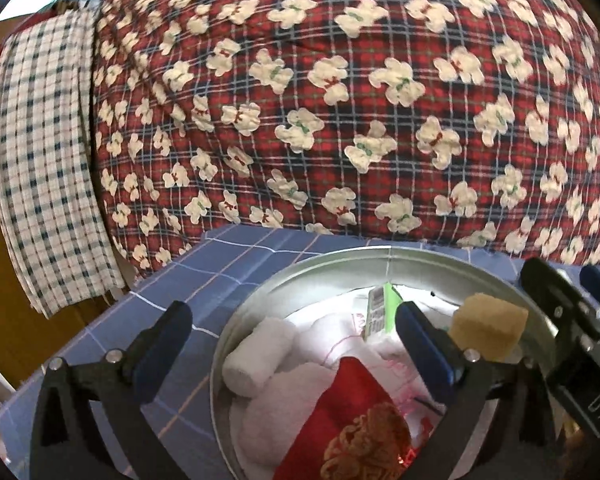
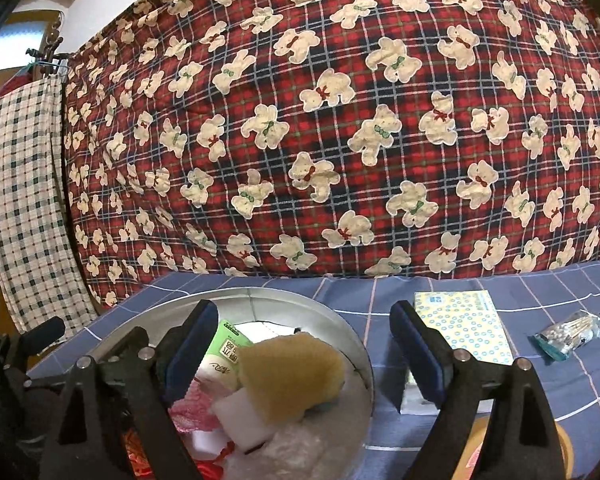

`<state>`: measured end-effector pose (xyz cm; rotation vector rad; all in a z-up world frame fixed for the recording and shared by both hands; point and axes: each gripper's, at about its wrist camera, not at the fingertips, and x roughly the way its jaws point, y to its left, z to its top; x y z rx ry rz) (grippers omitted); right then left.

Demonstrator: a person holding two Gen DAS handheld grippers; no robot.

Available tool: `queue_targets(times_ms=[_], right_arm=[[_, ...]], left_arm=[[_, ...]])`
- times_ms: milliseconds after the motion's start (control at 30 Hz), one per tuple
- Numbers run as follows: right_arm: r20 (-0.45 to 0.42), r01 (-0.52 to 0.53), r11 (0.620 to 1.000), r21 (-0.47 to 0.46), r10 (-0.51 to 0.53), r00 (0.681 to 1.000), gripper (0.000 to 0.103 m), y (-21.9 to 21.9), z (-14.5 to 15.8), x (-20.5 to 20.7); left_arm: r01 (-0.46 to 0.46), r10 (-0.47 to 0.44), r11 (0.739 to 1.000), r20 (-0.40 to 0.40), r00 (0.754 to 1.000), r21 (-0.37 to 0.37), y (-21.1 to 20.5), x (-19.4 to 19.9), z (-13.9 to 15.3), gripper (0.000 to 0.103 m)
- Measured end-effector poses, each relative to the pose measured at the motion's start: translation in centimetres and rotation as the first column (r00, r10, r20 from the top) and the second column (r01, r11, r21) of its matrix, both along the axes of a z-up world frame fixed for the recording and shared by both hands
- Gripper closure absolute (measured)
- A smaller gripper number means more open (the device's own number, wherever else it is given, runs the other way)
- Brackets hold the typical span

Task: Organize soft objects
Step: 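Open both grippers to drop the white roll and tan sponge into the tin, then move both open grippers to the clear cotton swab pack on the table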

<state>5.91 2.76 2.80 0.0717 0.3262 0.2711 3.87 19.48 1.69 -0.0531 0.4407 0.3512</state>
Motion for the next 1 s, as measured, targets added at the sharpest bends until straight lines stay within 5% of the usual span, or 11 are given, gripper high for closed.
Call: queue_targets(times_ms=[333, 1000], right_arm=[[0.059, 0.053, 0.998, 0.02, -0.054, 0.997, 0.013, -1.1, 0.5, -1.0], [0.029, 0.093, 0.996, -0.016, -0.093, 0.995, 0.013, -3.3, -0.6, -2.6]], left_arm=[[-0.046, 0.048, 0.998, 0.057, 0.997, -0.046, 0.7, -1.2, 0.1, 0.001], [-0.027, 0.023, 0.999, 0.092, 0.995, 0.041, -2.2, -3.6, -0.8, 0.001]])
